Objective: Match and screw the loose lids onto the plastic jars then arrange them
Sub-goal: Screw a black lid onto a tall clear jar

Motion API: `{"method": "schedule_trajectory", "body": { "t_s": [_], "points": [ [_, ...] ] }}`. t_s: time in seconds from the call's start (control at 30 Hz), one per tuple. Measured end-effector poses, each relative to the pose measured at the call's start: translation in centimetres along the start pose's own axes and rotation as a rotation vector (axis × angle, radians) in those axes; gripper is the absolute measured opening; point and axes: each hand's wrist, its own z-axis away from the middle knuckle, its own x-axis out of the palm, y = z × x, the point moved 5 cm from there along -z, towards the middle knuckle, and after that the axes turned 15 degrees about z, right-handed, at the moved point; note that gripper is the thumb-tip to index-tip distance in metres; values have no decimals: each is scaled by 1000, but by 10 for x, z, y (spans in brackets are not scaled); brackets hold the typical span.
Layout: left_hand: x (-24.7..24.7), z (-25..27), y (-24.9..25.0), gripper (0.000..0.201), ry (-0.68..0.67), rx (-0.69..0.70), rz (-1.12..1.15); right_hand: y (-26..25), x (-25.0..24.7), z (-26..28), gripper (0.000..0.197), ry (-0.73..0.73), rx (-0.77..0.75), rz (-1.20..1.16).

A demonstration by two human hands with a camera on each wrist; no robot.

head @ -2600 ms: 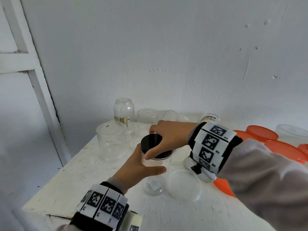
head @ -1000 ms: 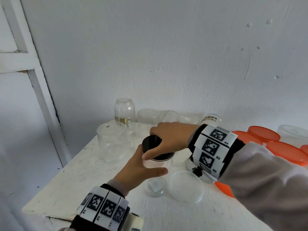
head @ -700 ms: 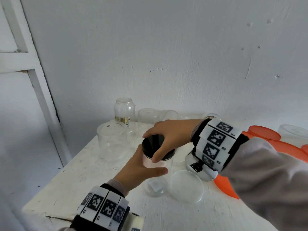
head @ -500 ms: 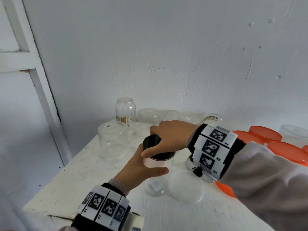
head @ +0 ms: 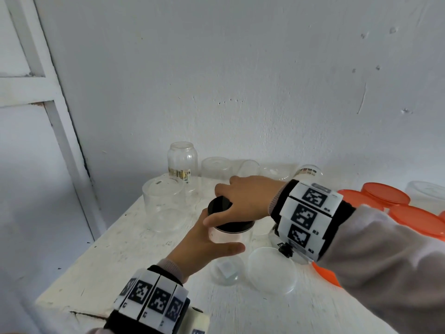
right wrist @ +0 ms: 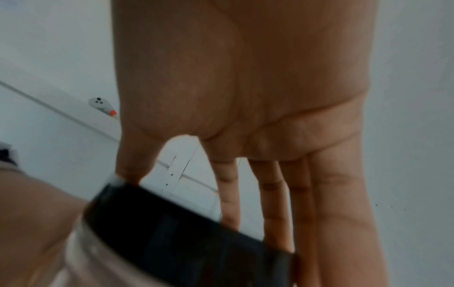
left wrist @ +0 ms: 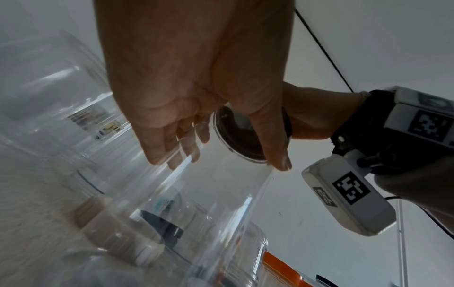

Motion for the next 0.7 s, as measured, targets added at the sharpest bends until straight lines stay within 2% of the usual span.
{"method": "schedule_trajectory", "body": {
  "t_s": [0.17, 0.27, 0.47, 0.7],
  "points": [
    [-1, 1, 1, 74, 19, -8, -22, 3, -2, 7, 77, -153, -155, -161],
    [0, 2, 2, 74, 23, -13, -31, 6, -3, 8, 74, -129, -148, -178],
    [1, 3, 3, 79, 6, 3, -2, 0, 4, 4, 80, -75, -26, -47],
    [1, 3, 4, 73, 32, -11, -23, 8, -2, 9, 79, -97, -167, -193]
  ]
}}
